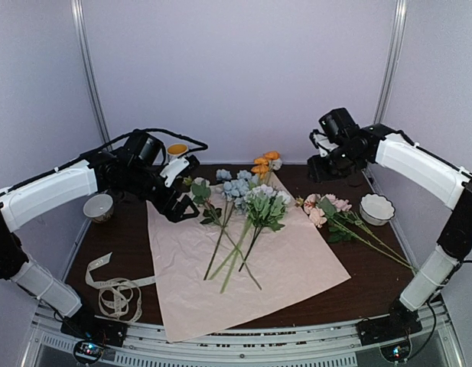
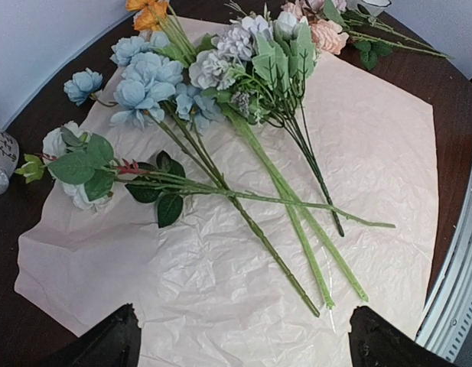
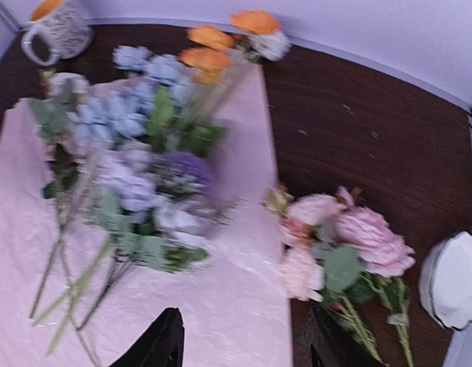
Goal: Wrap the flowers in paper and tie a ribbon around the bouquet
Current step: Pick up the fake flower from the corner of the board.
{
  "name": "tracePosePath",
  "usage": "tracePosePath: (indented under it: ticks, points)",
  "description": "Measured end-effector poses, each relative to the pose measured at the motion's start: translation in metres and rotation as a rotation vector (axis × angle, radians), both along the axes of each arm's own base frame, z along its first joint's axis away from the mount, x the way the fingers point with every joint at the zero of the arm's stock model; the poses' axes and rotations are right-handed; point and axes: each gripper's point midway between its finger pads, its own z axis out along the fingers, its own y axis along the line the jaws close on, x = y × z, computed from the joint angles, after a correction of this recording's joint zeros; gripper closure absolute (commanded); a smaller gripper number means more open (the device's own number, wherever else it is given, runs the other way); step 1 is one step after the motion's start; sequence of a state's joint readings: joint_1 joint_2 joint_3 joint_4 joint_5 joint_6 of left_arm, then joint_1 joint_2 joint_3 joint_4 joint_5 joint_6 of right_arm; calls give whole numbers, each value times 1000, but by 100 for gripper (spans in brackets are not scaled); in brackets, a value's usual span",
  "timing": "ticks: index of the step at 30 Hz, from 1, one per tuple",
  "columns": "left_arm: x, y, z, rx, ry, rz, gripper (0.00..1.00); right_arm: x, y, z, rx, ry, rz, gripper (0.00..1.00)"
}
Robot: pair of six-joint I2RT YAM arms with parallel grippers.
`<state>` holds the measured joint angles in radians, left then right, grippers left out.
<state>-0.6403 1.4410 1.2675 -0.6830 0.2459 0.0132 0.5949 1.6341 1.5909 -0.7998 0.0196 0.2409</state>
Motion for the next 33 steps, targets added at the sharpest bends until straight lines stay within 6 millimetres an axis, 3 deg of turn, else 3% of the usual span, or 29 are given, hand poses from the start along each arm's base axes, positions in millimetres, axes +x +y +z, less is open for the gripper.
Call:
tracePosePath:
  ticks: [2,3,4,7,10,14,20,23,29,33]
  points:
    - [1,1,0,4,-3,4,2,4,-68,-26,-115,70,-107,46]
    - [1,1,0,5,-4,5,2,-5,-94,-51,-186,141,-132,46]
    - [1,1,0,7,-5,7,2,-7,-114,-62,-215,181,-165,46]
    - [2,2,0,9,-7,10,2,-40,-157,-122,-339,387,-161,45]
    - [2,2,-1,12,-8,13,2,-63,-184,-162,-418,550,-145,44]
    - [3,3,-1,16,-10,16,2,-71,-210,-190,-476,648,-138,43]
    - [3,5,-2,24,-9,21,2,-65,-232,-207,-521,683,-133,50]
    - [3,5,-2,25,-9,21,2,-65,-235,-220,-532,714,-107,60]
    - [4,6,-3,32,-11,28,2,-60,-226,-225,-494,721,-59,87]
    - [4,7,-3,34,-11,28,2,-61,-223,-226,-482,725,-37,94]
